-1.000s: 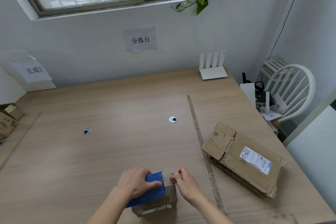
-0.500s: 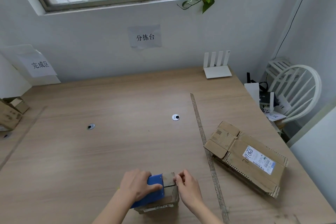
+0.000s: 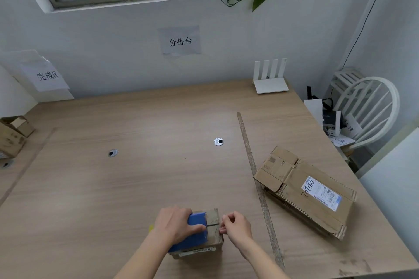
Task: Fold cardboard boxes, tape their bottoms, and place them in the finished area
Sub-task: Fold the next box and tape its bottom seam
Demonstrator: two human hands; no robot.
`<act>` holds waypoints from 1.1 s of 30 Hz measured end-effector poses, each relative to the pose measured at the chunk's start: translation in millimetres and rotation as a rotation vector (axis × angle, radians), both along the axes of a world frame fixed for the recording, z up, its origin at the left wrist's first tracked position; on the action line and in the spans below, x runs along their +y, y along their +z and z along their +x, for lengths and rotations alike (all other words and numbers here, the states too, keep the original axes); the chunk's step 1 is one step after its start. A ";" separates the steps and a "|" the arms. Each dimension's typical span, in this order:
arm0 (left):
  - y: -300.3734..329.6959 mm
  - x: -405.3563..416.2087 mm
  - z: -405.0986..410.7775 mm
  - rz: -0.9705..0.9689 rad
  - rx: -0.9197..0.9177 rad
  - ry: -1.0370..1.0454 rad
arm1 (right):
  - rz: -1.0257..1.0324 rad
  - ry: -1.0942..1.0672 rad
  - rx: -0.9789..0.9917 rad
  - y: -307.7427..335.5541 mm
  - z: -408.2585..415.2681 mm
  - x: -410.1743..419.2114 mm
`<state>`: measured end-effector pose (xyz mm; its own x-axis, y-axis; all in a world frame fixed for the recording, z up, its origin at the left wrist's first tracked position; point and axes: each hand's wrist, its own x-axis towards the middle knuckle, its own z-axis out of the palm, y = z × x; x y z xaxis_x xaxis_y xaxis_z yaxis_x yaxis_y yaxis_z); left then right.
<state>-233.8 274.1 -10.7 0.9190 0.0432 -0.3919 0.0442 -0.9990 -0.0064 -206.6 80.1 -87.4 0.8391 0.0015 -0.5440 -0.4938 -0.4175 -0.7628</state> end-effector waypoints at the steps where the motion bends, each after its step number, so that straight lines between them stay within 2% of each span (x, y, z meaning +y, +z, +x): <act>1: 0.2 -0.4 0.2 0.001 0.004 0.000 | 0.018 -0.007 0.019 -0.6 1.0 -1.0; 11: -1.6 -1.4 2.6 -0.016 0.015 0.008 | 0.040 0.002 0.127 -6.8 11.0 -3.5; 20: -2.5 -0.4 4.6 -0.012 -0.010 -0.006 | -0.104 0.045 0.189 -13.5 16.8 -0.5; 26: -2.3 1.0 5.6 -0.030 0.003 0.000 | -0.273 0.046 0.199 -13.0 16.6 0.1; 28: -2.9 2.4 6.1 -0.031 0.010 0.004 | -0.240 0.028 0.184 -13.7 16.4 -5.7; 31: -3.1 2.8 7.0 -0.022 -0.002 -0.010 | -0.048 0.071 0.078 -15.4 13.0 -3.8; 33: -2.6 2.0 8.2 -0.019 -0.006 -0.024 | -0.052 0.157 0.080 -15.7 7.2 4.1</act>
